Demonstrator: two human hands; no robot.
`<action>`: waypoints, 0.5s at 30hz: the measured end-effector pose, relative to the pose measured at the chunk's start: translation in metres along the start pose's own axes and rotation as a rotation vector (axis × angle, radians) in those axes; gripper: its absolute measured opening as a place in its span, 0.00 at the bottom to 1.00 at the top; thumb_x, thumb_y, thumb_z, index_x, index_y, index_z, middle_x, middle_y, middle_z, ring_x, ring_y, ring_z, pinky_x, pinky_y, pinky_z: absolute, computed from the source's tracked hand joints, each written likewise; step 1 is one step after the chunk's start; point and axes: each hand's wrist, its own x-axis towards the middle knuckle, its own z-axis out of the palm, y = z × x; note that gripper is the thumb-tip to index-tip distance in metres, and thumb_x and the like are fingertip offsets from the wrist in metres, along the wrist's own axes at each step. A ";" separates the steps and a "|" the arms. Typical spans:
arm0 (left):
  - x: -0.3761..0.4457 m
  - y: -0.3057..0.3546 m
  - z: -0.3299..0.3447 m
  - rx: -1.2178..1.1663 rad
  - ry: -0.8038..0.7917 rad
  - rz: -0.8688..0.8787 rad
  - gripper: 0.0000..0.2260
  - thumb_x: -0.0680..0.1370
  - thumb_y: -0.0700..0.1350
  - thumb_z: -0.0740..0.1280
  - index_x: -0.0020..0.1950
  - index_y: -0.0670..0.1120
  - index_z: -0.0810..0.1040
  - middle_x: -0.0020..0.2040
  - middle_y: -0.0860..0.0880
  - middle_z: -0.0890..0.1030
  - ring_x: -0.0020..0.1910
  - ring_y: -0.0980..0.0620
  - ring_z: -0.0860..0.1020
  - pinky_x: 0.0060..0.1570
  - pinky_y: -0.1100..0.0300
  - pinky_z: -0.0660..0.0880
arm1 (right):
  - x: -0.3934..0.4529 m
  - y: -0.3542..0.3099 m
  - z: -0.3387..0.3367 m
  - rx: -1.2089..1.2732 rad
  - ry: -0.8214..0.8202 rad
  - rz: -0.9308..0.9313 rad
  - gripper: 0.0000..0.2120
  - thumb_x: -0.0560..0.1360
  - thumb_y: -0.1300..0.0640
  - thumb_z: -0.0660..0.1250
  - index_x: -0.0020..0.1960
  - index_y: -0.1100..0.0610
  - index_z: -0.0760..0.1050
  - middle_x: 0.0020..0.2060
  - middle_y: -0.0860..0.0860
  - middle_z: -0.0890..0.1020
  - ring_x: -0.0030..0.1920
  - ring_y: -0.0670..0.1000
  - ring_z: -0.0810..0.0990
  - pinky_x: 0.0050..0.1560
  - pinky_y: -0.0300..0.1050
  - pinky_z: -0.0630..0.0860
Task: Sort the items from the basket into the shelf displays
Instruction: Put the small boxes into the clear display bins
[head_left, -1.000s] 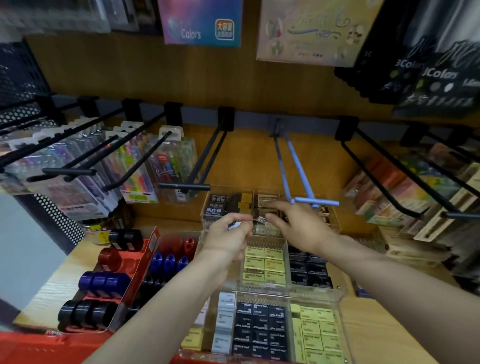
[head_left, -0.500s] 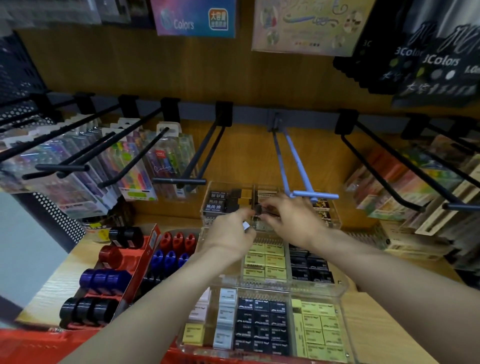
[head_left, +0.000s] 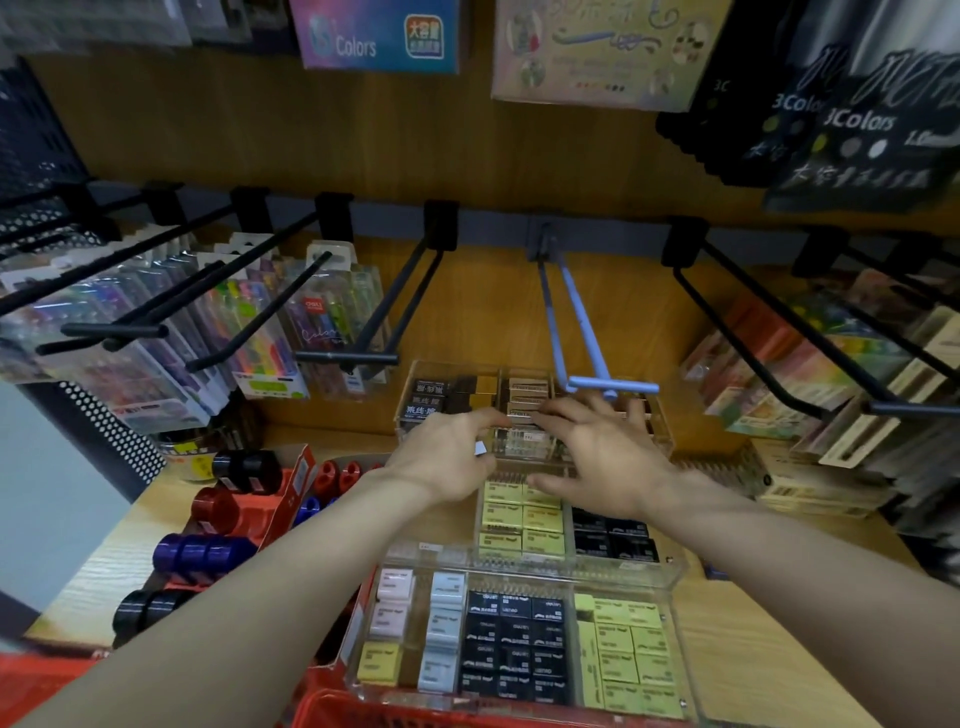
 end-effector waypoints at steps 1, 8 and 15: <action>0.001 0.002 0.001 0.020 -0.017 -0.010 0.23 0.80 0.47 0.65 0.74 0.59 0.67 0.70 0.47 0.76 0.67 0.45 0.75 0.64 0.54 0.73 | 0.001 -0.003 0.000 -0.012 -0.006 0.008 0.36 0.73 0.31 0.61 0.76 0.47 0.61 0.74 0.44 0.63 0.74 0.52 0.58 0.69 0.68 0.53; -0.010 0.028 0.003 -0.946 -0.004 -0.372 0.16 0.83 0.44 0.60 0.70 0.46 0.70 0.46 0.46 0.76 0.39 0.50 0.76 0.36 0.57 0.75 | -0.028 -0.015 -0.006 0.348 0.216 0.081 0.25 0.77 0.49 0.66 0.73 0.45 0.66 0.70 0.45 0.68 0.72 0.49 0.64 0.71 0.56 0.60; -0.091 0.081 0.005 -1.840 -0.079 -0.378 0.11 0.84 0.37 0.57 0.64 0.39 0.75 0.59 0.35 0.78 0.62 0.39 0.77 0.67 0.40 0.71 | -0.117 -0.062 -0.027 1.342 0.253 0.392 0.16 0.70 0.45 0.76 0.54 0.48 0.79 0.43 0.44 0.86 0.41 0.46 0.86 0.44 0.50 0.84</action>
